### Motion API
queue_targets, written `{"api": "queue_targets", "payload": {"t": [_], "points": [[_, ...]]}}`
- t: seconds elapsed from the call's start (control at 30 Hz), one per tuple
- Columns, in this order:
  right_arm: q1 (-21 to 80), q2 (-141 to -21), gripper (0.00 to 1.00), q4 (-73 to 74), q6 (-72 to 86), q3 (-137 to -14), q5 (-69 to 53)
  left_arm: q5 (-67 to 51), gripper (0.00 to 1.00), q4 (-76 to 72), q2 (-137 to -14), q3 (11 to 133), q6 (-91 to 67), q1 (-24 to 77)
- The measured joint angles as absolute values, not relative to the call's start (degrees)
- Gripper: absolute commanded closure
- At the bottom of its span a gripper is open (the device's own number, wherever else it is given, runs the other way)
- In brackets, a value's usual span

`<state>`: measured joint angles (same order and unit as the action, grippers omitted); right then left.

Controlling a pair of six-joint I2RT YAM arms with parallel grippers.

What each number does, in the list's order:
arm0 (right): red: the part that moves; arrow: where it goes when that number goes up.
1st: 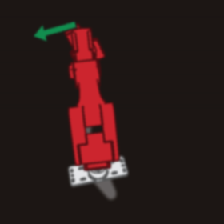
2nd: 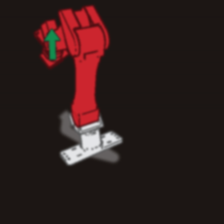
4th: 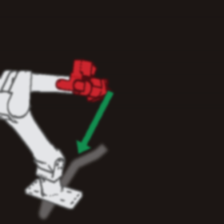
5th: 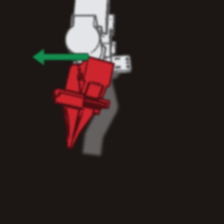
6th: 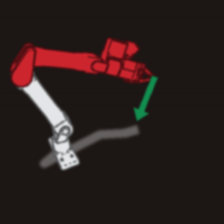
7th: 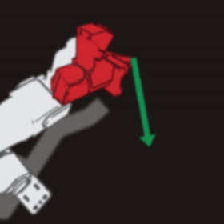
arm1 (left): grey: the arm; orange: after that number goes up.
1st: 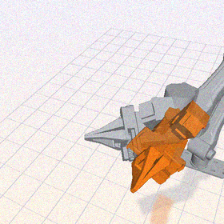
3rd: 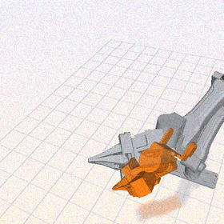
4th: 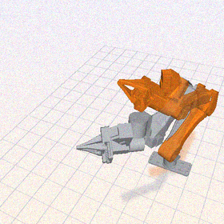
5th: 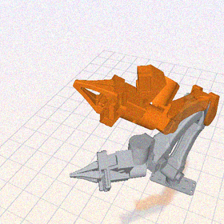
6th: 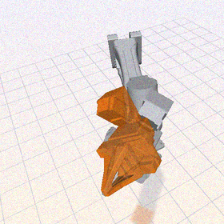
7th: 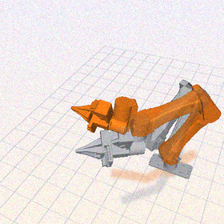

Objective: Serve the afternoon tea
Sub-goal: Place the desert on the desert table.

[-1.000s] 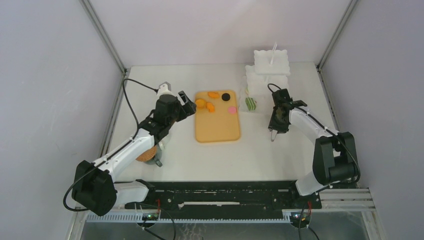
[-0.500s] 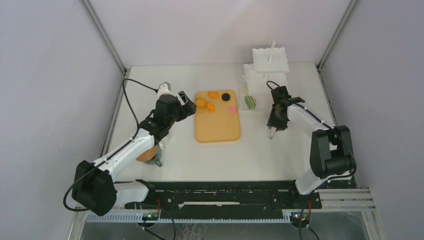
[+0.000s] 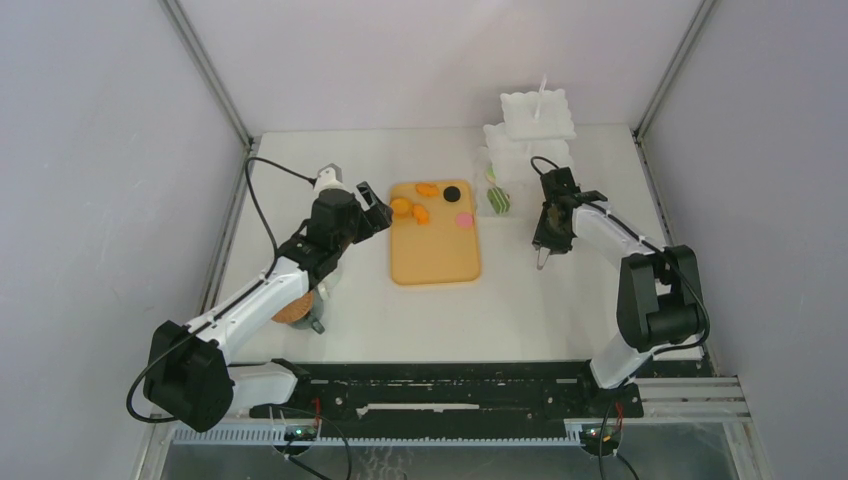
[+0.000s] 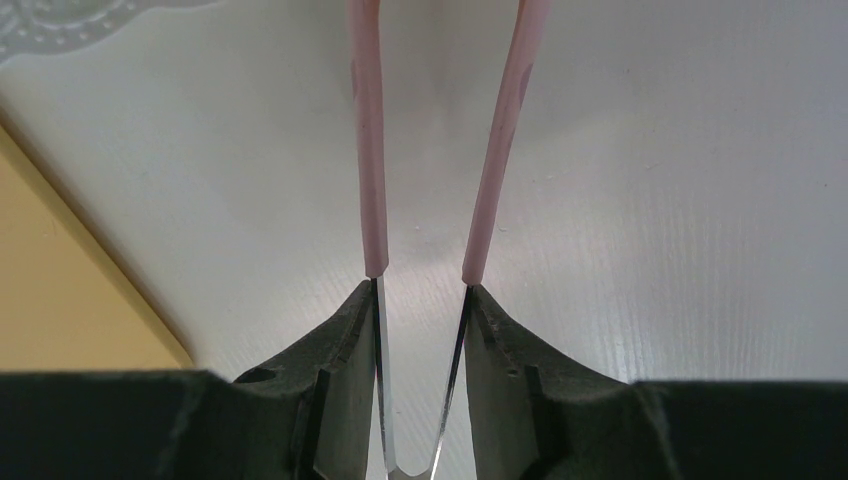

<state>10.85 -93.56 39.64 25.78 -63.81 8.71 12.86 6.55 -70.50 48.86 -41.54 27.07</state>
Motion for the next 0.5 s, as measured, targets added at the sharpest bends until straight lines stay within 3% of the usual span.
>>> {"api": "queue_targets", "payload": {"t": [0.5], "points": [[10.9,-91.5,0.77,34.2,25.6,-63.2,8.5,12.9,0.15,6.5,-70.5,48.9,-41.5,27.1]]}}
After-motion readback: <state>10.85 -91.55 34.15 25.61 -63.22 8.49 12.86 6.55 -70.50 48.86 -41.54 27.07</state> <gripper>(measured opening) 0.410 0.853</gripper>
